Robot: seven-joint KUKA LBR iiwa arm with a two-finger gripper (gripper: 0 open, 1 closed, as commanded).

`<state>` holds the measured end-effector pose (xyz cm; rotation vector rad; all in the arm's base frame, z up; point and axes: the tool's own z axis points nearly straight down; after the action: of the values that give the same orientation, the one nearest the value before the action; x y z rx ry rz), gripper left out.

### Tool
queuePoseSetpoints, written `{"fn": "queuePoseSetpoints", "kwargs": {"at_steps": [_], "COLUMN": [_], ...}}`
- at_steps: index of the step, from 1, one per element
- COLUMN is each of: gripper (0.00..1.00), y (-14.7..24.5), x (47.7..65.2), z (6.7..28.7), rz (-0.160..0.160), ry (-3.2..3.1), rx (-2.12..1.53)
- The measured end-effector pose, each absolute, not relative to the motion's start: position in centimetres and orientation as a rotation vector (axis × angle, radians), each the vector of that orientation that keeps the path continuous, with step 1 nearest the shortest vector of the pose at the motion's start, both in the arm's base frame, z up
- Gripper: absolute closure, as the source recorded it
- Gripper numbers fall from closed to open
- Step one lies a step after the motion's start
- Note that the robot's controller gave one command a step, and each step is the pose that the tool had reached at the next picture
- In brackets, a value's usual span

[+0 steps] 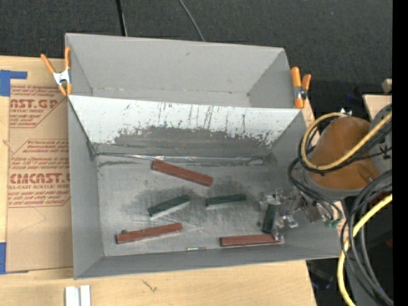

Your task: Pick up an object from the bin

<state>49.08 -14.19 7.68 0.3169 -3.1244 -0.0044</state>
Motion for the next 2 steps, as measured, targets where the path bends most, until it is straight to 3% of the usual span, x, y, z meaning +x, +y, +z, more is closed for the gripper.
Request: {"fn": "queuePoseSetpoints", "kwargs": {"at_steps": [1,2], "gripper": [1.00,1.00], "y": [-13.34,-13.33], "x": [51.60,51.54], "z": [24.17,24.07], "rz": [0.002,0.001], "ry": [-3.134,-3.132], "rx": [0.285,0.285]}}
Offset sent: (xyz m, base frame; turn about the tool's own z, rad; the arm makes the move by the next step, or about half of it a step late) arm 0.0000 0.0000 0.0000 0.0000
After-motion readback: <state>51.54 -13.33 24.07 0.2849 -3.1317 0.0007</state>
